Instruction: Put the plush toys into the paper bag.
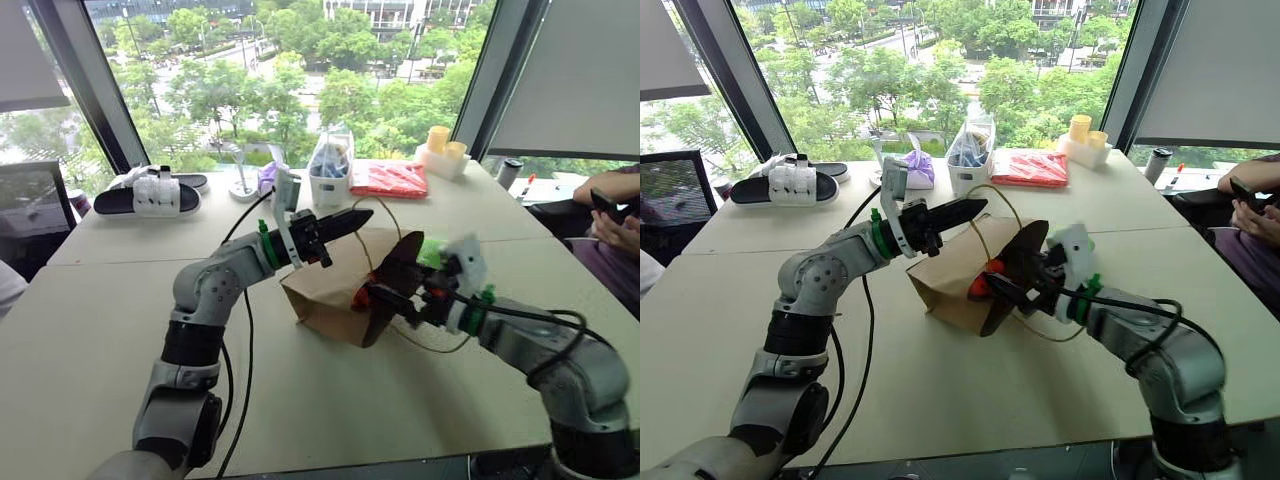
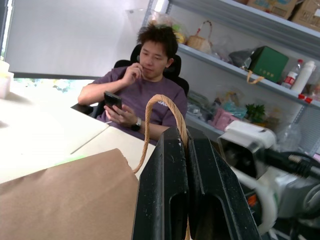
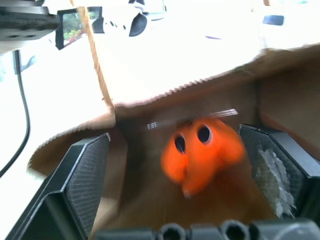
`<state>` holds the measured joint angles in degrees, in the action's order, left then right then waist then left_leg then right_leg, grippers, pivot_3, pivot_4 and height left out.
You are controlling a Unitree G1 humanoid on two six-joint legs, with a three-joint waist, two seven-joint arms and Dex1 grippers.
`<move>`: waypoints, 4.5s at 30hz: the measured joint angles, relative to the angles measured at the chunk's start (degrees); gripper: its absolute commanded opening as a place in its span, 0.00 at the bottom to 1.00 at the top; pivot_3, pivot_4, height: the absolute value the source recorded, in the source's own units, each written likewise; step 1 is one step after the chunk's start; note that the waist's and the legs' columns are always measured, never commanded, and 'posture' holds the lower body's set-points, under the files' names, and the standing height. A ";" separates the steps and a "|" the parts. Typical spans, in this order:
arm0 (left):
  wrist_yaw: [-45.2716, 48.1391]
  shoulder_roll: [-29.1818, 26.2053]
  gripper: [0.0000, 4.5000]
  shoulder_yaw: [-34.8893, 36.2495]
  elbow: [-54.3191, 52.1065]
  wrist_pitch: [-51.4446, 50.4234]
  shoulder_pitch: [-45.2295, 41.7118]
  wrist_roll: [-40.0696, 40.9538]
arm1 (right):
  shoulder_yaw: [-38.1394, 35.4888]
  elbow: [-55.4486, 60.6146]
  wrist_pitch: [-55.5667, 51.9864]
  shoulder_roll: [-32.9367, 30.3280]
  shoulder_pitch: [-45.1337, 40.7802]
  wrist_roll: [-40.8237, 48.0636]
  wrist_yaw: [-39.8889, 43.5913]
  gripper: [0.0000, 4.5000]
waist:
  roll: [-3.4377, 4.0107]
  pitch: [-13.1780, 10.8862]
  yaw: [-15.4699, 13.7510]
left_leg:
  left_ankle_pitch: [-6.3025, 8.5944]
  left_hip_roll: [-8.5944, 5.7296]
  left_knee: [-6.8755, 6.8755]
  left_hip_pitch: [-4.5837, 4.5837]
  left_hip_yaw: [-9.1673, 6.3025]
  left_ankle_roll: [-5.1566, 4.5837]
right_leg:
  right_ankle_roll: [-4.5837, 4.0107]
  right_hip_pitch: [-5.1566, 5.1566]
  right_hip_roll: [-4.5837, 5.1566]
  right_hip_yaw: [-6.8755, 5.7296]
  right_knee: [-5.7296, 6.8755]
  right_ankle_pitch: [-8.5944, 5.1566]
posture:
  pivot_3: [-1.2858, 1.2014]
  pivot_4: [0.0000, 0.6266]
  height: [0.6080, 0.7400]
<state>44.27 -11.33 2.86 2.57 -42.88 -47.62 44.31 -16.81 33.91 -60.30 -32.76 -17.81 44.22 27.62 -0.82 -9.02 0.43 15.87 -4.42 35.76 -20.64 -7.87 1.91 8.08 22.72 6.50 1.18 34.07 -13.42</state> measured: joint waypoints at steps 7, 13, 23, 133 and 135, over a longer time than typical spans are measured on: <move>0.08 0.20 0.00 0.11 -0.29 0.68 1.14 -0.11 | -13.93 -11.05 2.92 -2.37 -3.64 5.29 -4.17 0.99 | -0.02 0.00 0.17 | 0.01 0.03 0.03 0.13 0.26 -0.02 | -0.01 -0.11 -0.01 0.01 0.00 0.00 | 0.52 0.24 1.00; -0.76 0.21 0.00 -0.57 -3.30 0.41 3.07 0.00 | 2.24 -49.89 27.72 0.62 -19.47 -18.81 -6.13 0.99 | 0.02 0.00 0.86 | -0.03 0.08 0.01 0.21 0.58 0.02 | -0.05 0.02 -0.04 0.19 0.08 0.04 | 0.52 0.24 1.00; -3.55 -1.24 0.00 -0.05 -6.84 0.41 5.27 0.07 | 16.14 -96.05 50.45 5.04 -37.43 -40.06 -9.42 0.69 | 0.00 -0.01 0.49 | -0.26 -0.05 -0.33 -0.04 0.48 0.45 | -0.09 0.24 0.17 0.18 -0.05 0.07 | 0.52 0.24 1.00; 5.24 -0.66 0.00 4.71 15.44 4.67 -9.65 -0.56 | -17.12 -3.69 12.15 -4.06 5.85 47.09 -16.98 0.01 | 0.01 0.02 -1.11 | -0.05 0.02 0.37 -0.44 0.05 0.02 | -0.02 0.15 -0.03 -0.19 0.02 0.16 | 0.52 0.24 1.00; 4.72 0.36 0.00 4.76 18.07 5.42 -9.65 -1.51 | -15.79 -3.76 13.43 -4.18 5.19 47.83 -17.78 0.01 | 0.01 0.02 -1.14 | -0.05 0.01 0.39 -0.44 0.05 0.02 | -0.02 0.14 -0.04 -0.19 0.04 0.16 | 0.52 0.24 1.00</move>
<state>48.99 -10.98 7.61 20.64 -37.46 -57.27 42.80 -32.59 30.15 -46.87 -36.93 -12.62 92.06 9.84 -0.81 -9.01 -0.71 15.82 -4.41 36.15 -21.08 -7.82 1.94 8.06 22.86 6.46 0.99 34.10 -13.26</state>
